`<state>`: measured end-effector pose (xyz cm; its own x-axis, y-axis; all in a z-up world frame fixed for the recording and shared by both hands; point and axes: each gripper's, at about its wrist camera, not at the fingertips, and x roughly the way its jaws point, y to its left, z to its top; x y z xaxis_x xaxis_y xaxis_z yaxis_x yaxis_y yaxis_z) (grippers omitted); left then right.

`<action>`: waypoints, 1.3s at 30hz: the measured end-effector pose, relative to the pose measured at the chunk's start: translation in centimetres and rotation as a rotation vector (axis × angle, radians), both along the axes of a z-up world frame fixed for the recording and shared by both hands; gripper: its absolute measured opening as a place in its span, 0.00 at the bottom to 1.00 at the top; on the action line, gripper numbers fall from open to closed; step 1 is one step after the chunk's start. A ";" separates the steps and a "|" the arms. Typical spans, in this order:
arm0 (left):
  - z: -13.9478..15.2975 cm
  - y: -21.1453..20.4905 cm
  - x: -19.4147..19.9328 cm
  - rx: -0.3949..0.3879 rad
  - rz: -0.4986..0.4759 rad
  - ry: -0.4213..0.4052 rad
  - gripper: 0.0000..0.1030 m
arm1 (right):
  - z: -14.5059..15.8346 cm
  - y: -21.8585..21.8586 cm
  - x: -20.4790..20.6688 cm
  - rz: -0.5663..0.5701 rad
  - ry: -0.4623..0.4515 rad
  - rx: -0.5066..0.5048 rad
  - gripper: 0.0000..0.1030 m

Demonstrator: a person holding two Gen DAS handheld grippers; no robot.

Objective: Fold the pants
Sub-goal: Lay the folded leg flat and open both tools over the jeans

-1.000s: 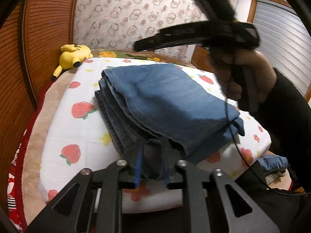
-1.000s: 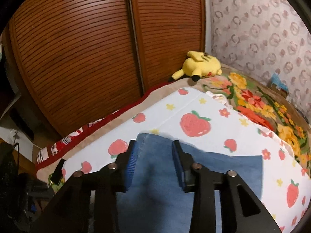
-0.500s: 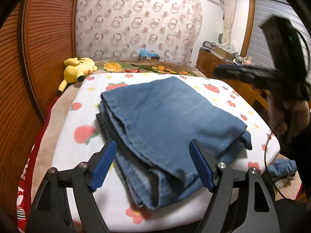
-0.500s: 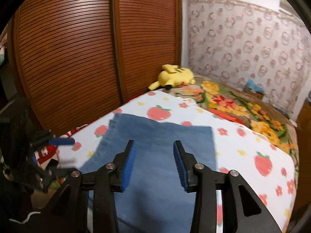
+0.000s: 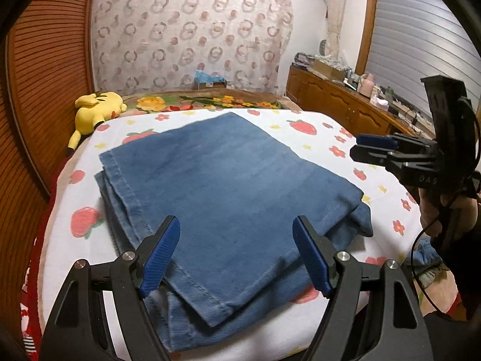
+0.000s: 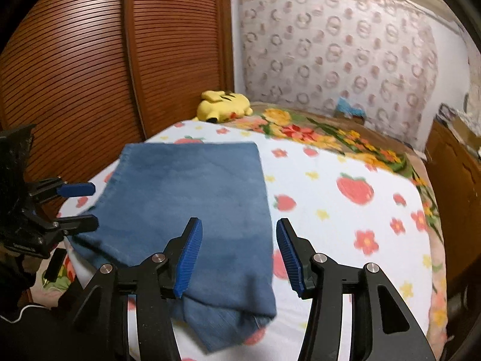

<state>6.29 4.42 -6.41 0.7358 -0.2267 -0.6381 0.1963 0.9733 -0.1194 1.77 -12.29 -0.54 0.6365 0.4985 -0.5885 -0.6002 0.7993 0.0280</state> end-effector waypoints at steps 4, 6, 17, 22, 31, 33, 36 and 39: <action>-0.2 -0.5 0.2 0.003 -0.006 0.008 0.76 | -0.5 -0.2 0.2 -0.028 0.029 0.007 0.52; -0.3 -0.8 0.3 0.007 -0.007 0.013 0.76 | -0.8 -0.2 0.3 -0.037 0.040 0.007 0.52; -3.1 -1.2 1.8 0.048 0.005 0.086 0.76 | -1.7 -0.1 1.8 -0.046 0.116 -0.006 0.55; -3.9 -1.3 1.9 0.063 0.007 0.096 0.76 | -1.9 -0.2 2.6 -0.051 0.140 -0.007 0.55; -4.5 -1.3 2.0 0.071 0.007 0.098 0.76 | -2.5 -0.4 3.7 -0.055 0.187 -0.005 0.56; -4.4 -1.3 2.0 0.070 0.007 0.098 0.76 | -2.5 -0.6 4.0 -0.055 0.198 0.004 0.56; -4.4 -1.2 2.0 0.067 0.007 0.098 0.76 | -2.9 -0.8 4.6 -0.052 0.236 0.035 0.56; -4.4 -1.2 2.0 0.066 0.006 0.098 0.76 | -3.0 -0.8 4.8 -0.053 0.232 0.029 0.56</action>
<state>8.32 3.23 -10.81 0.6703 -0.1773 -0.7206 0.1809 0.9808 -0.0730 6.60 -13.12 -3.58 0.5115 0.4870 -0.7080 -0.5323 0.8263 0.1838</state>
